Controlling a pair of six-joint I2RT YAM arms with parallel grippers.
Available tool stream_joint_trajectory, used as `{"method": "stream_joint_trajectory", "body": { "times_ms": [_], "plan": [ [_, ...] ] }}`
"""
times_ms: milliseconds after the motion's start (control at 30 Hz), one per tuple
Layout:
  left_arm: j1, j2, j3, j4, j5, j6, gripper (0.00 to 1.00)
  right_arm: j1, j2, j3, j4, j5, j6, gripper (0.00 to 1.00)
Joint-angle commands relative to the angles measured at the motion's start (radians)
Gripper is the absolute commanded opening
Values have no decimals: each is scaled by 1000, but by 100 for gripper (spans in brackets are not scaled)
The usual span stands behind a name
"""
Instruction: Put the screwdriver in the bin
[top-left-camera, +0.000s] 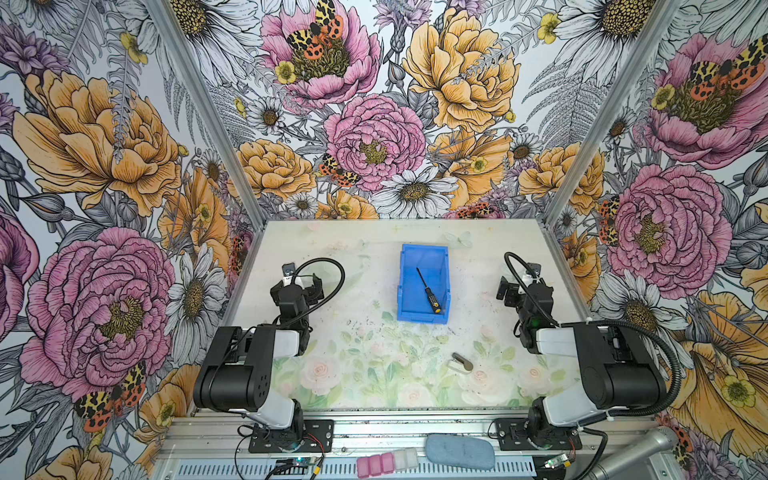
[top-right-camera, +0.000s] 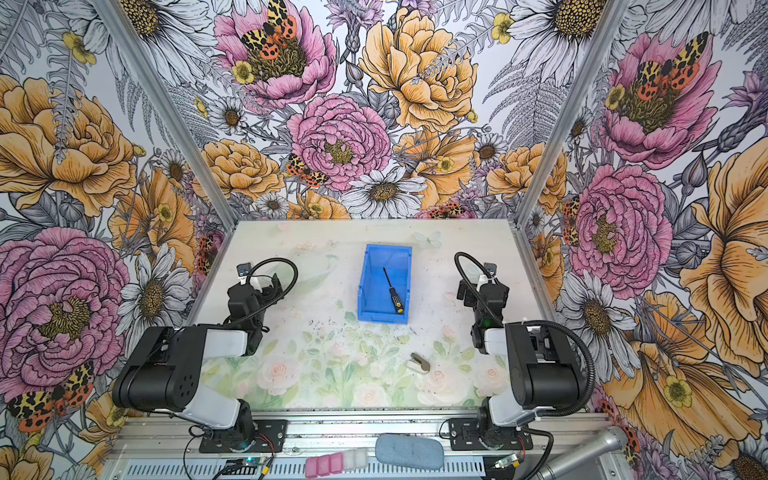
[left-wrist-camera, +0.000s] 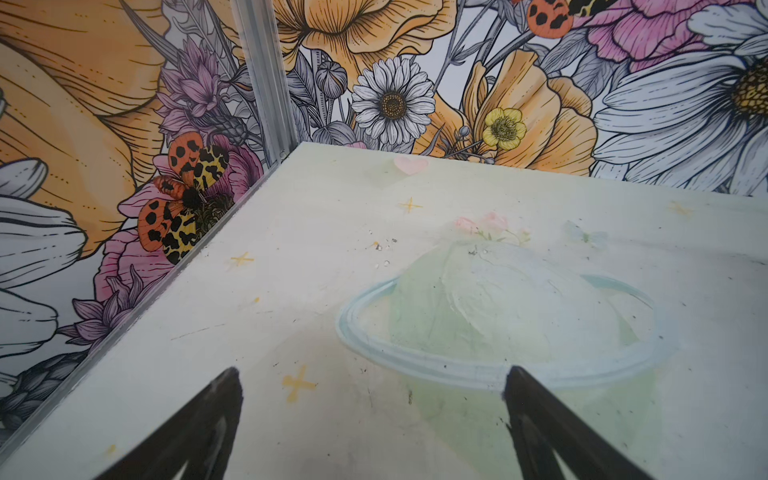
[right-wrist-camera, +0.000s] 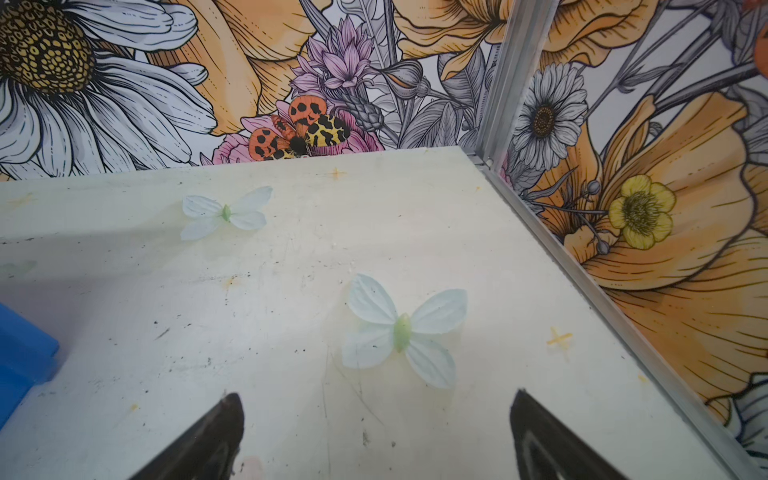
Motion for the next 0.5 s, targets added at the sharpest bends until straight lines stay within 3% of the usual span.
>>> {"method": "stream_joint_trajectory", "body": {
  "times_ms": [0,467],
  "plan": [
    [-9,8,-18,89,23,26,99,11,8,-11,81,39,-15,99],
    [4,14,-18,105,68,22,99,18,6,-13,81,63,-13,100]
  ]
}}
